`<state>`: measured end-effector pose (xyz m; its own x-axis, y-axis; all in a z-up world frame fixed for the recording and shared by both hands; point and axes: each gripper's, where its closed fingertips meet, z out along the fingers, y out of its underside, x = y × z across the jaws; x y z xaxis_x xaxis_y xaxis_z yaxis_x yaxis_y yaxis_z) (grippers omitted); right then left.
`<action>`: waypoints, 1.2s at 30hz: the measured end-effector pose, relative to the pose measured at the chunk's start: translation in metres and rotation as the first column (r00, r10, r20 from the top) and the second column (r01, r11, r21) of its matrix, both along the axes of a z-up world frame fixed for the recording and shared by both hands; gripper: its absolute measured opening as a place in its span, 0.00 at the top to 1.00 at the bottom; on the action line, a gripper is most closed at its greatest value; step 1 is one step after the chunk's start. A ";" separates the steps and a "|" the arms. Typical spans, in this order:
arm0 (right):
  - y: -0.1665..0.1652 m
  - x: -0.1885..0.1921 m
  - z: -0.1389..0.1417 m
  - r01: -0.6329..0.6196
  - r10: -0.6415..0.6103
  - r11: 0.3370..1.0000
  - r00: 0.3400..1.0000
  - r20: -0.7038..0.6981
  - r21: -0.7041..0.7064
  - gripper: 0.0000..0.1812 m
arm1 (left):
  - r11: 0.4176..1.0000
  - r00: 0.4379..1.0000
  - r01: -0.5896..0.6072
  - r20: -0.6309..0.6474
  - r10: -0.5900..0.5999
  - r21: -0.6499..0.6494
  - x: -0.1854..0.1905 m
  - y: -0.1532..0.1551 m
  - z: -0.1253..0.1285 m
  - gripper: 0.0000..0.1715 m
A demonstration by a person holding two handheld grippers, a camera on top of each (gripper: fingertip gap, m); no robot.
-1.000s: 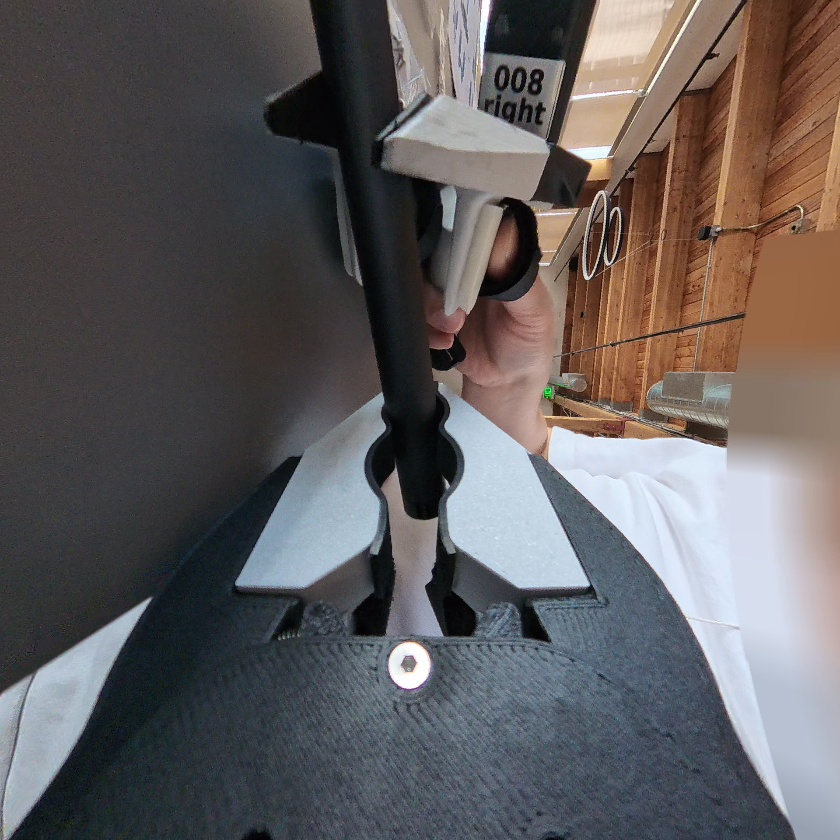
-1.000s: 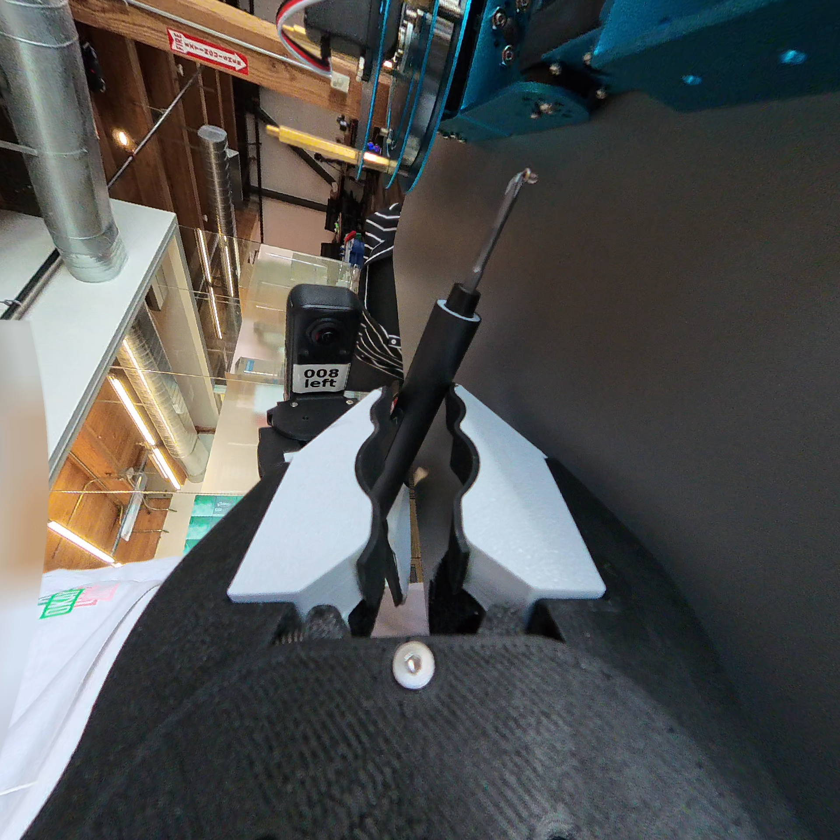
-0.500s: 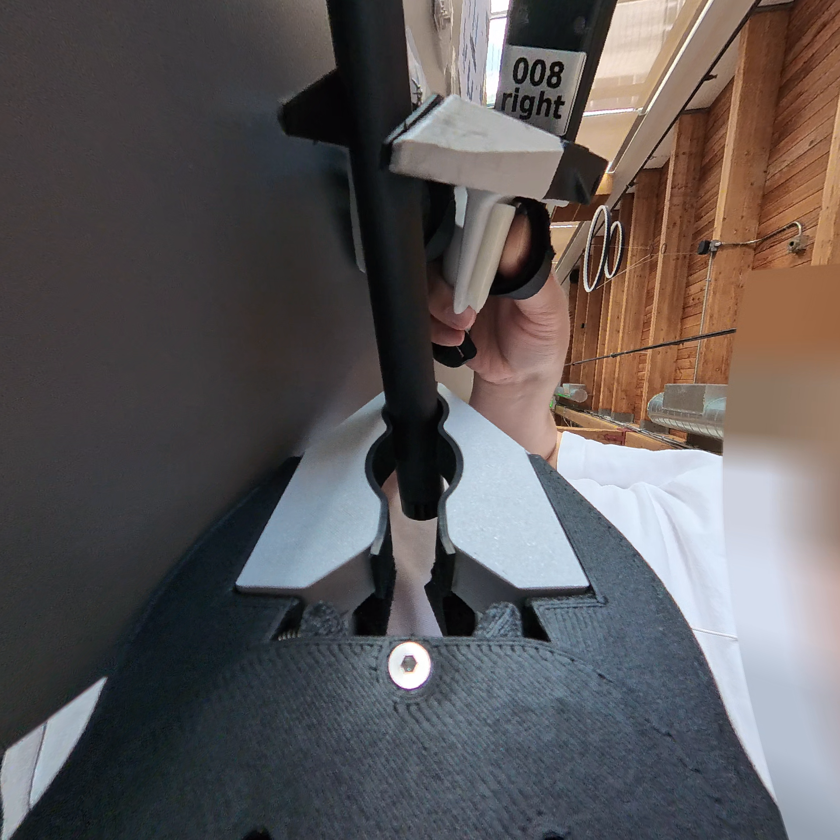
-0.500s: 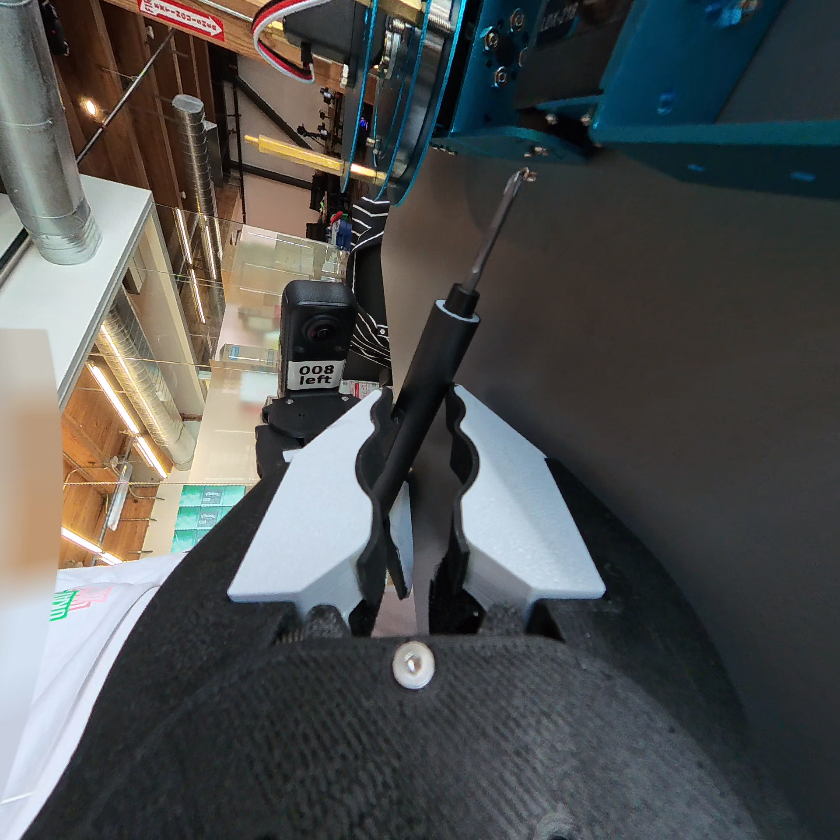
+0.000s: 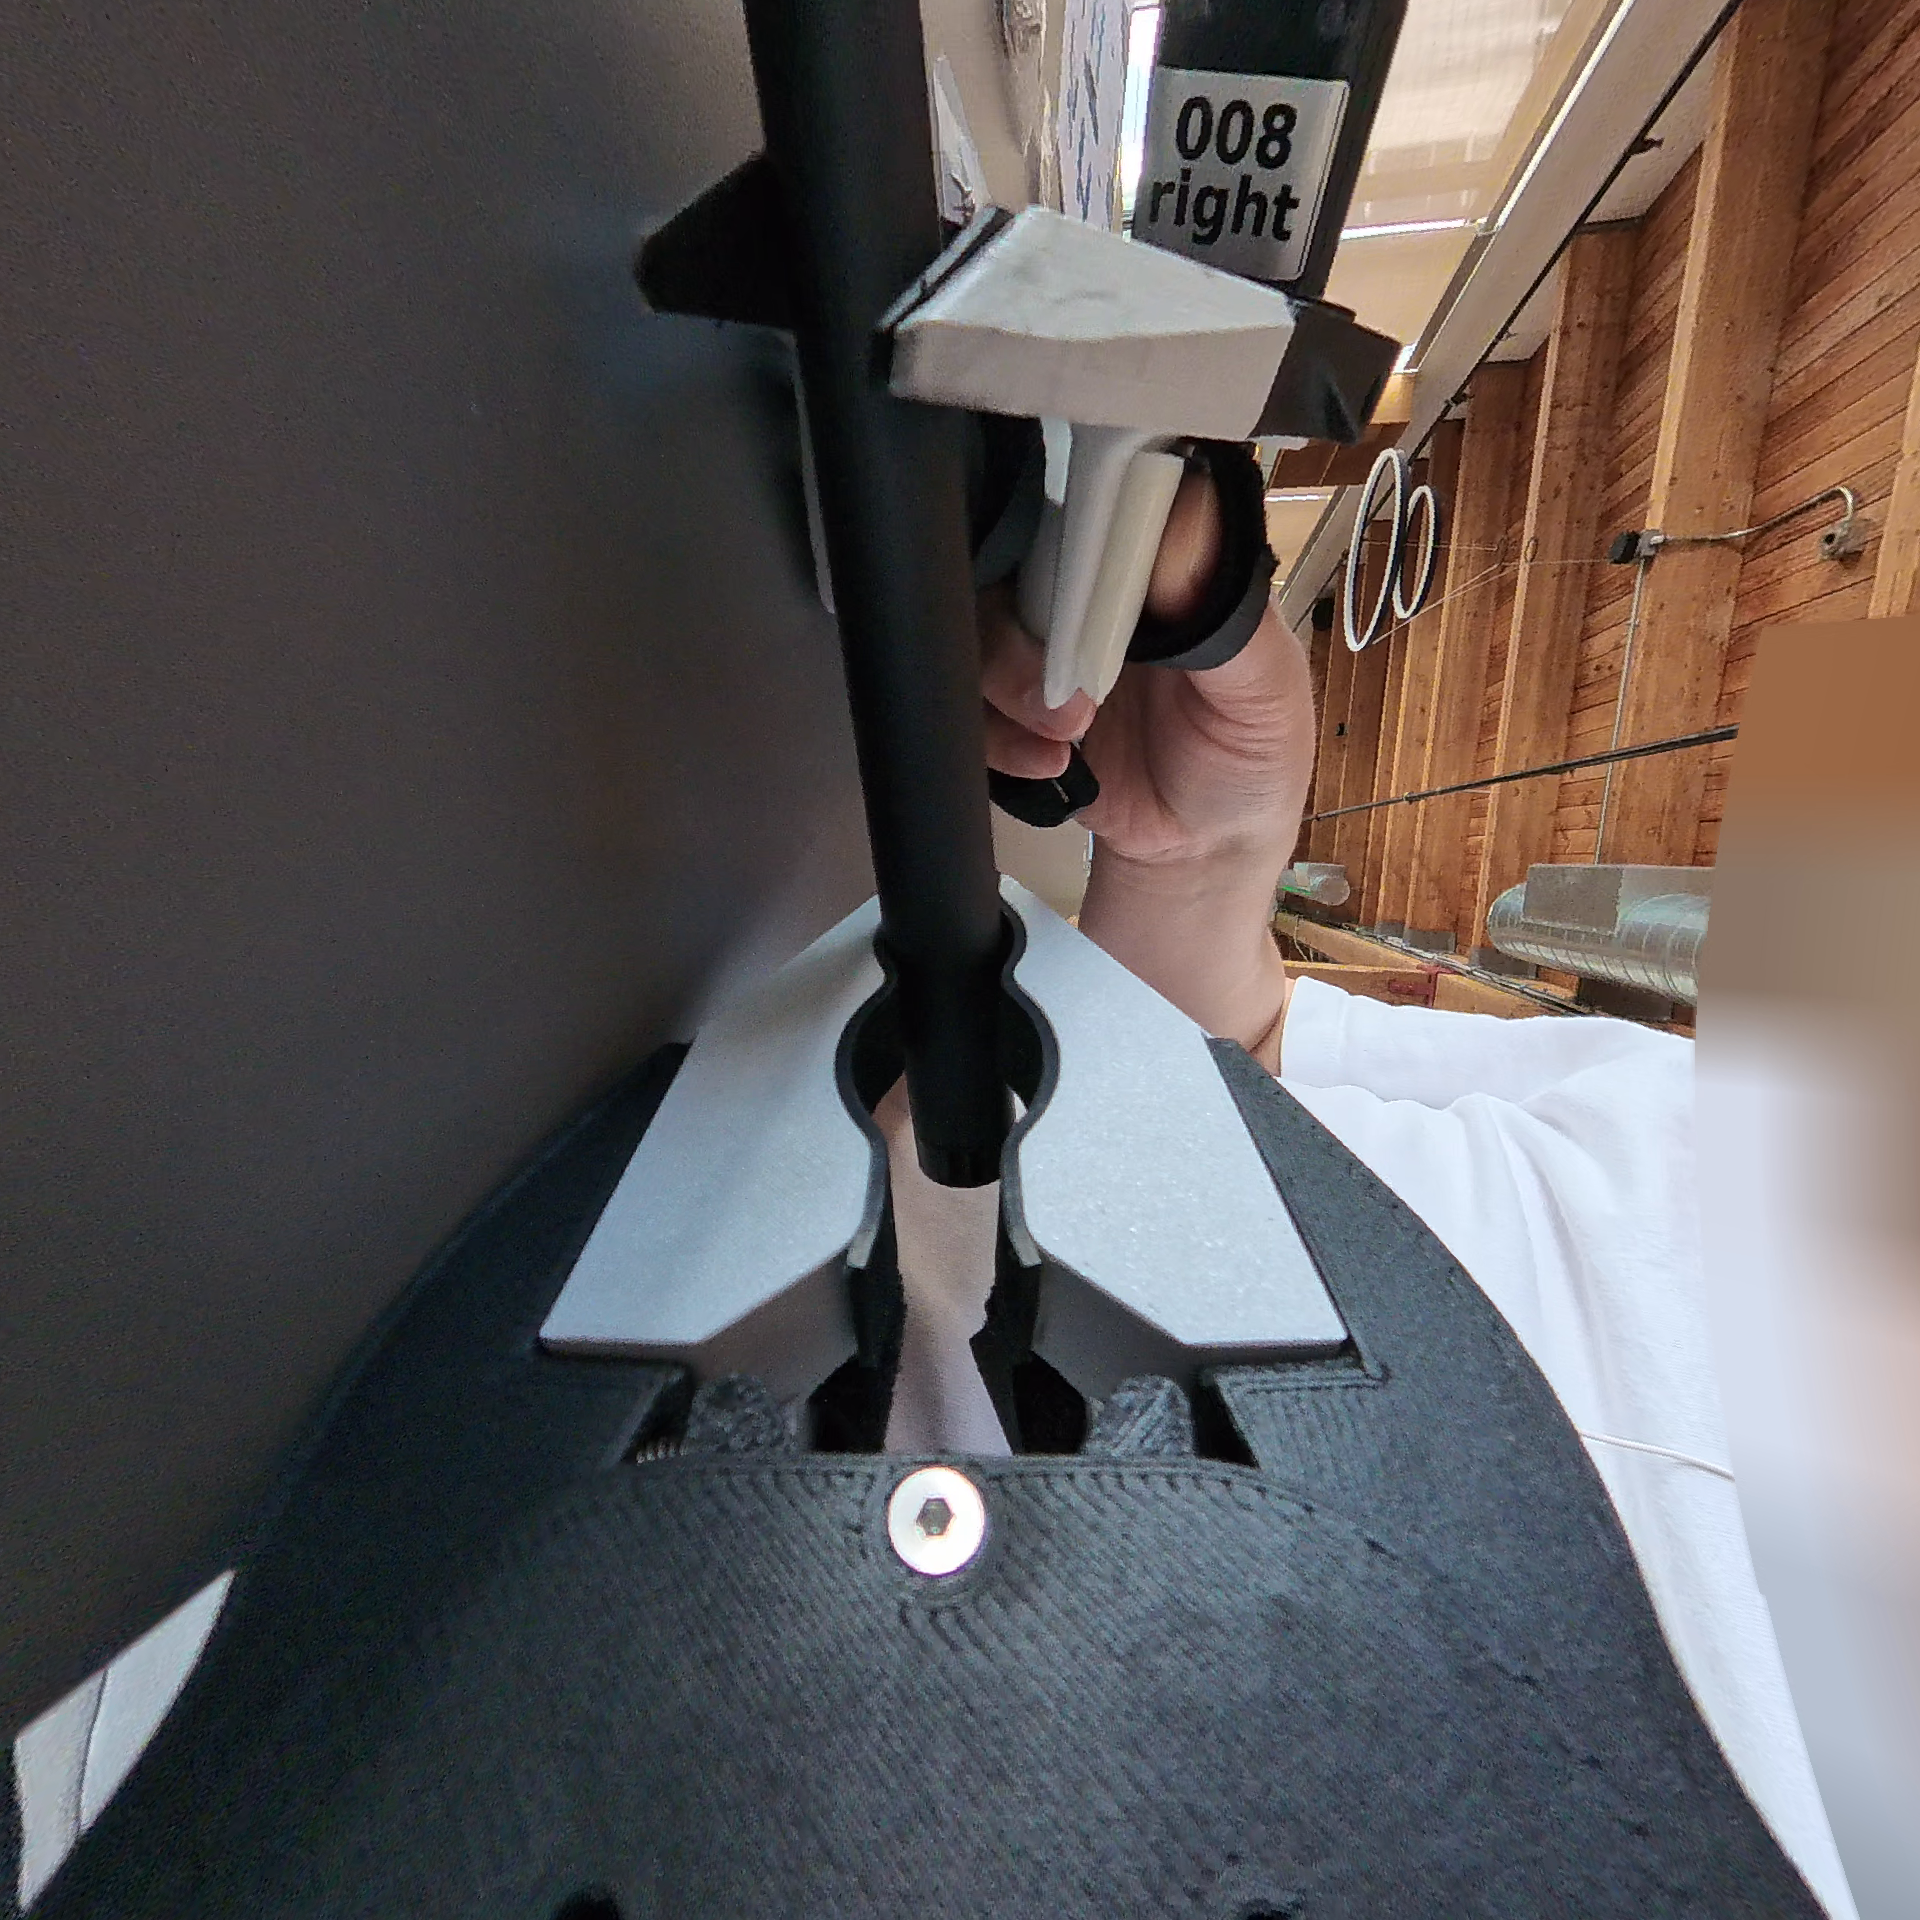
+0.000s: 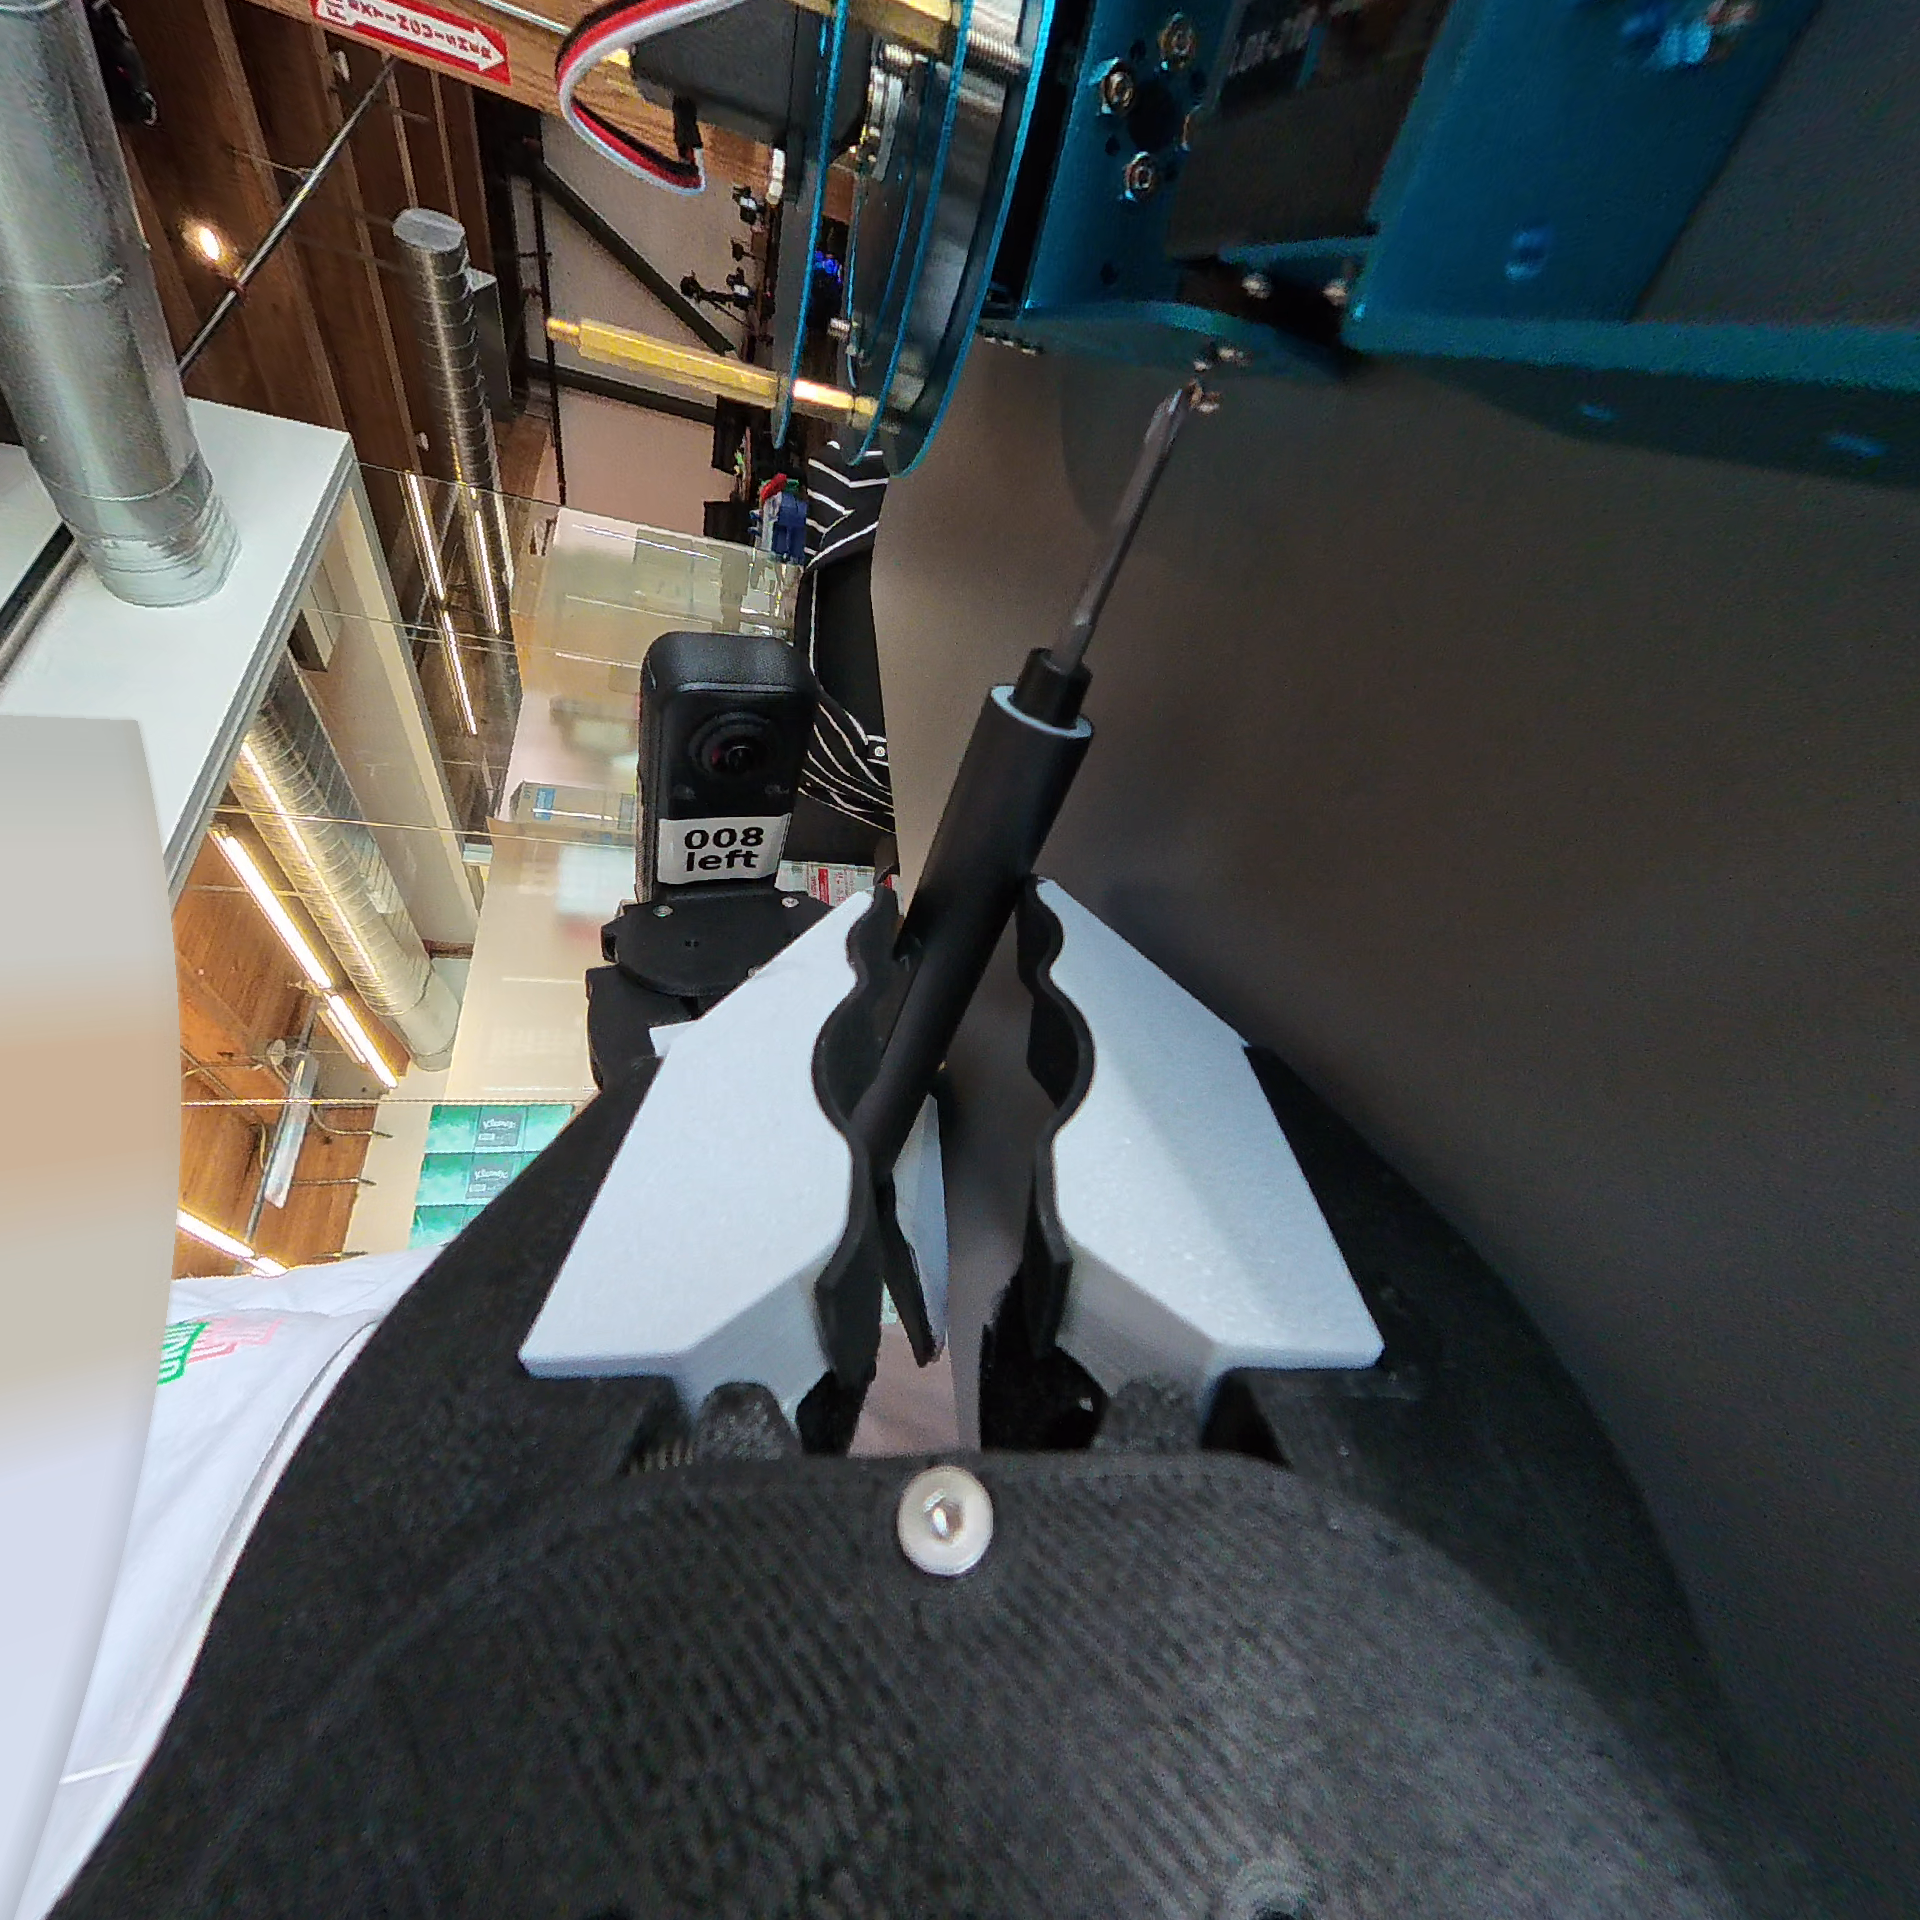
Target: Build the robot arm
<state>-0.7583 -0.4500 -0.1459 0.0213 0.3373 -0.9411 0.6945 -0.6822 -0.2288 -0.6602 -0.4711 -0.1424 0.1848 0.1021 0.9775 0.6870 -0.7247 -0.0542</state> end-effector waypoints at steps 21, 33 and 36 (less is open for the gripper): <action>-0.006 0.014 0.018 -0.030 0.023 0.997 0.995 -0.098 -0.070 0.90 | 0.995 0.995 0.103 -0.003 -0.103 0.012 0.021 -0.028 0.003 0.95; 0.006 0.028 0.075 0.020 -0.074 0.983 0.954 -0.289 -0.185 0.91 | 0.940 1.000 -0.009 0.009 0.006 0.342 0.015 0.009 0.052 0.95; 0.013 0.032 0.088 0.030 -0.086 0.986 0.934 -0.348 -0.163 0.91 | 0.922 0.997 0.027 -0.081 0.004 0.387 0.018 0.017 0.057 0.95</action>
